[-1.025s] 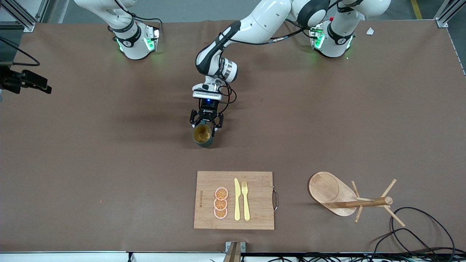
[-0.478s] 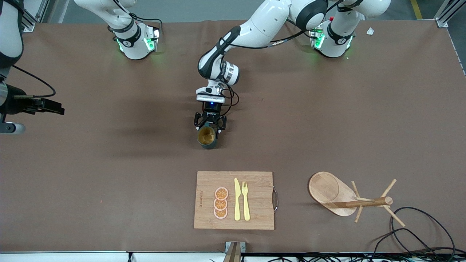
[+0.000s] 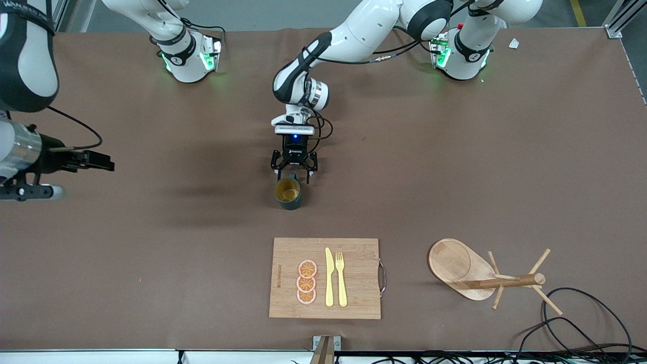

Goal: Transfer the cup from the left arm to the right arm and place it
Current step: 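Lower the mug with the left gripper while the right gripper approaches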

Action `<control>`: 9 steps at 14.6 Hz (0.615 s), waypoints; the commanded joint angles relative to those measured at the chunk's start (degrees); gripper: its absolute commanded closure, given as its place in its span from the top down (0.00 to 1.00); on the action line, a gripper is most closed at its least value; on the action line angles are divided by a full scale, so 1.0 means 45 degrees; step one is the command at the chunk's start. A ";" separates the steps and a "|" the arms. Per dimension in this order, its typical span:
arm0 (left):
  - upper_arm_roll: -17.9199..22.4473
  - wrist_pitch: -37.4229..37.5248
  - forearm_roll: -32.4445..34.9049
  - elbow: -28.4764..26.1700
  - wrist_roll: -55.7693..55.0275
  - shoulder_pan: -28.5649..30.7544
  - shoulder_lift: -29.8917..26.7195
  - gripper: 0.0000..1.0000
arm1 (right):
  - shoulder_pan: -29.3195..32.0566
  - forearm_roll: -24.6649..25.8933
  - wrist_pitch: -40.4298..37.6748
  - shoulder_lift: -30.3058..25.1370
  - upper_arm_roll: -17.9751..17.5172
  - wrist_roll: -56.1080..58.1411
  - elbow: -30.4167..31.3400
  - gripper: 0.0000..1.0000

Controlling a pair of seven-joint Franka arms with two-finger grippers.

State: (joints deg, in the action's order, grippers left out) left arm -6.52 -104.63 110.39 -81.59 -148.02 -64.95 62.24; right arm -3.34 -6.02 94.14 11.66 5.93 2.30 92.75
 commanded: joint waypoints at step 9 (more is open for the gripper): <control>-0.1949 0.1708 -0.3880 -0.1419 0.1267 -0.0078 -0.2576 1.00 | -0.2733 -0.1551 0.2925 0.2055 0.0031 -0.3928 0.0444 1.00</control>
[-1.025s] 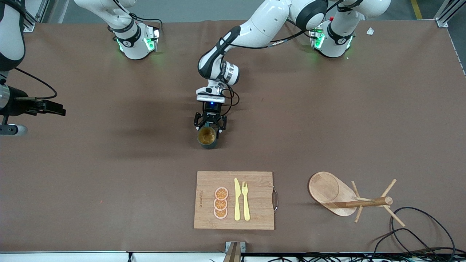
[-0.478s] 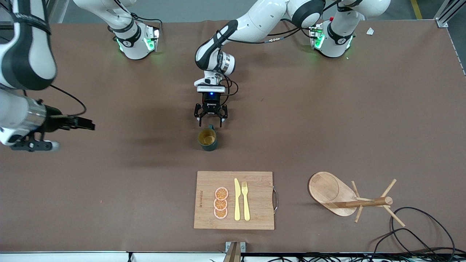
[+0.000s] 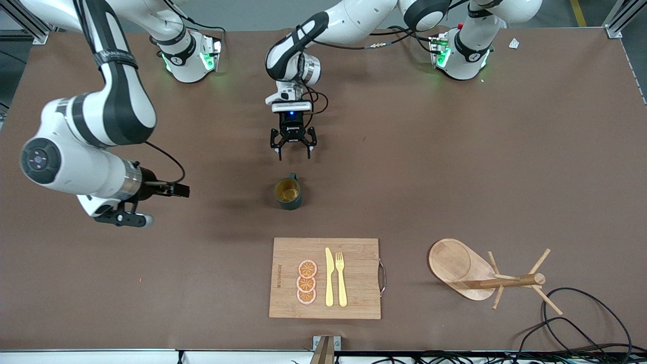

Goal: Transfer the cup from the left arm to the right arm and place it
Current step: 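Grasp the mug with the right gripper while the left gripper withdraws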

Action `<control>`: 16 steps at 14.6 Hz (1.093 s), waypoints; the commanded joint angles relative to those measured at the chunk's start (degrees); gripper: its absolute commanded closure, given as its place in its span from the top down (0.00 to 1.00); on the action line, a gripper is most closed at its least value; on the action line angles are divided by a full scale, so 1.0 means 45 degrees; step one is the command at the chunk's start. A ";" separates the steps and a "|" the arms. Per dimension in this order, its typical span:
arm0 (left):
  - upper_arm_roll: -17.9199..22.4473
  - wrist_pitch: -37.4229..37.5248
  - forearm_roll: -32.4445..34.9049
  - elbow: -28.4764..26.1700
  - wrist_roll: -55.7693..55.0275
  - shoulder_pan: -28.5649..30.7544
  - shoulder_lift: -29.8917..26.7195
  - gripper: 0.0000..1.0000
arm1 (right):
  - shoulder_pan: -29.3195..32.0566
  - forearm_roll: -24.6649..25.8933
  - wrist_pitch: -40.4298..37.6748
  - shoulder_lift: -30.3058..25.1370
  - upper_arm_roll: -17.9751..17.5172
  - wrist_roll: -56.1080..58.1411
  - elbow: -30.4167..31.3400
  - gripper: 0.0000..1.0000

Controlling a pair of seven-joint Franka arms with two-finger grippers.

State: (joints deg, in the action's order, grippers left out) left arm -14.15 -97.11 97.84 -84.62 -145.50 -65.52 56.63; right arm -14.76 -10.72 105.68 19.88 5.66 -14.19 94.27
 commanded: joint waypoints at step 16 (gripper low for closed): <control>-0.0566 -0.0040 -1.2499 -0.0140 0.9905 0.5491 -0.7544 1.00 | -0.4648 -0.2834 0.7394 0.1090 0.0129 -0.2878 0.3503 1.00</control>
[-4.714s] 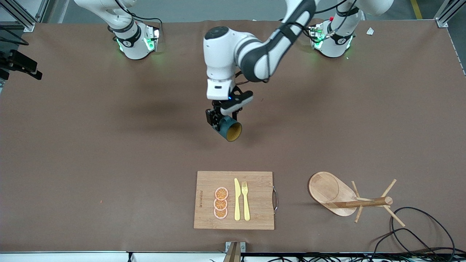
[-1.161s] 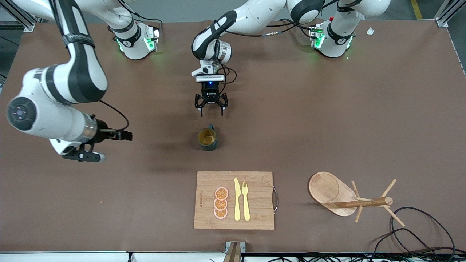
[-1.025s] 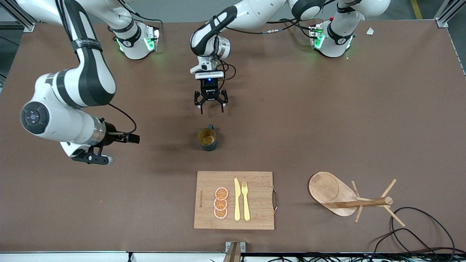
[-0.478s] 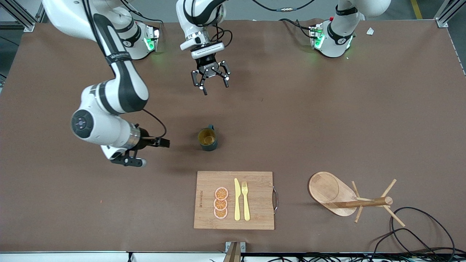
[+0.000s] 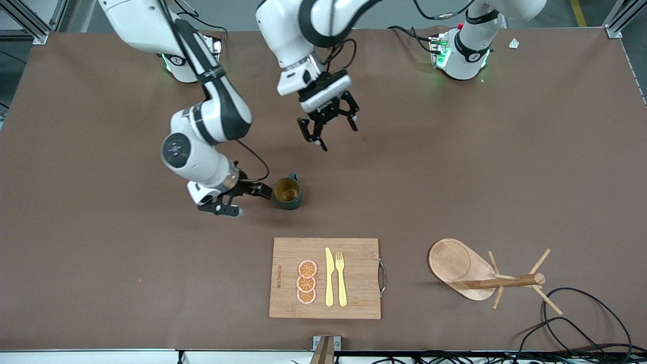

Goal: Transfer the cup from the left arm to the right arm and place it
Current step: 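Grasp the mug with the right gripper while the left gripper withdraws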

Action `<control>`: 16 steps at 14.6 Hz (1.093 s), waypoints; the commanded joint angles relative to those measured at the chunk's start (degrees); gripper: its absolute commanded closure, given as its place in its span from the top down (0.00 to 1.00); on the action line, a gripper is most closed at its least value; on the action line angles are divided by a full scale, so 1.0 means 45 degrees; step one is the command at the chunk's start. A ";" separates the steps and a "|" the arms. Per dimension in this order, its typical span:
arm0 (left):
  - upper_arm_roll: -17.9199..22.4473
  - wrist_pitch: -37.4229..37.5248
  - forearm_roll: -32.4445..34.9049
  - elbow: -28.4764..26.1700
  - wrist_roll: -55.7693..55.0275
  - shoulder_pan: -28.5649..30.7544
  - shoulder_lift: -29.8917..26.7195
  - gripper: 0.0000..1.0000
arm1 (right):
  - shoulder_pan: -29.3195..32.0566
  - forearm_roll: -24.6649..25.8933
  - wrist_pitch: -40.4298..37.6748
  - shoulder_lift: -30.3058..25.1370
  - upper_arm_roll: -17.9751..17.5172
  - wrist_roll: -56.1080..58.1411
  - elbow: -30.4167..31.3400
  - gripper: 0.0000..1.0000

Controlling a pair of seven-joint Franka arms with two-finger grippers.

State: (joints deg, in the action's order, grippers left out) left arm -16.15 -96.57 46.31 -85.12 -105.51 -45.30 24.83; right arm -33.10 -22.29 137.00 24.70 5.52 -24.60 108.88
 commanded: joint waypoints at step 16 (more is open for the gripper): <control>-0.0142 0.0093 -0.7491 0.1200 1.5213 0.8479 -0.3444 1.00 | -0.1043 0.2843 0.0923 0.0762 0.0181 0.0112 0.0238 0.01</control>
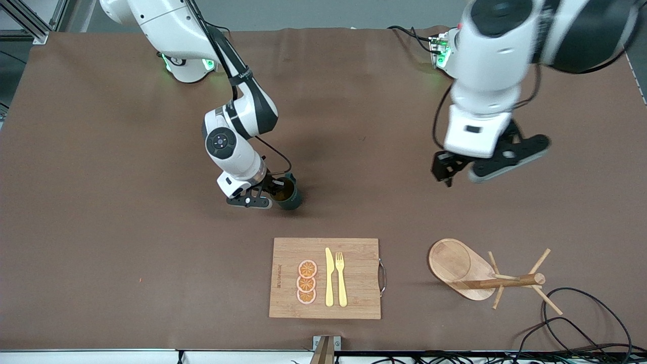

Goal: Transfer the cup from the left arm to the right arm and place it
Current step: 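Grasp the mug with the right gripper while the left gripper withdraws, then carry the teal mug with the right gripper away from the cutting board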

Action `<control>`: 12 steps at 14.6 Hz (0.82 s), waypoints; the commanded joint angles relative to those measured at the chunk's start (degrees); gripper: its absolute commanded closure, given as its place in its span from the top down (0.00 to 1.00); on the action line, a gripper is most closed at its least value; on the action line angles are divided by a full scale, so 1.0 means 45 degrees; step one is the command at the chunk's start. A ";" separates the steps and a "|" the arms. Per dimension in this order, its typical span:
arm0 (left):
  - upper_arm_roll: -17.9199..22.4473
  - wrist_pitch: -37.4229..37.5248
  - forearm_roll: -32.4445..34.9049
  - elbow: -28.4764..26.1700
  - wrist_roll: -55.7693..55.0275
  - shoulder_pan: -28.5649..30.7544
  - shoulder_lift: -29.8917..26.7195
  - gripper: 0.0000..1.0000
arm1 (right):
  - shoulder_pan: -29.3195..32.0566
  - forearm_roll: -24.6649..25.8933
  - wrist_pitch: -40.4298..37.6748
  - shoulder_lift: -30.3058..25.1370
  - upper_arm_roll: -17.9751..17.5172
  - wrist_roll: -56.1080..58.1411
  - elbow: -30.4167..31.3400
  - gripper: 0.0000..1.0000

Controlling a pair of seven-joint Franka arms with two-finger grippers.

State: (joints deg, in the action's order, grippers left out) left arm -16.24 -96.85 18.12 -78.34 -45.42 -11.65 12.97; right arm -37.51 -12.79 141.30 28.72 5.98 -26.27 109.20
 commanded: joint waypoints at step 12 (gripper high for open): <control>0.1108 0.2204 -0.4669 -0.2064 0.9992 0.4015 -0.3643 1.00 | 0.3508 0.2661 -0.3118 -0.2356 0.0194 1.2218 0.0594 0.00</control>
State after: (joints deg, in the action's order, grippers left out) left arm -11.98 -88.10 -0.45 -85.15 -4.80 5.26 -0.96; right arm -24.29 -5.50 128.36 22.31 7.71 23.46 108.72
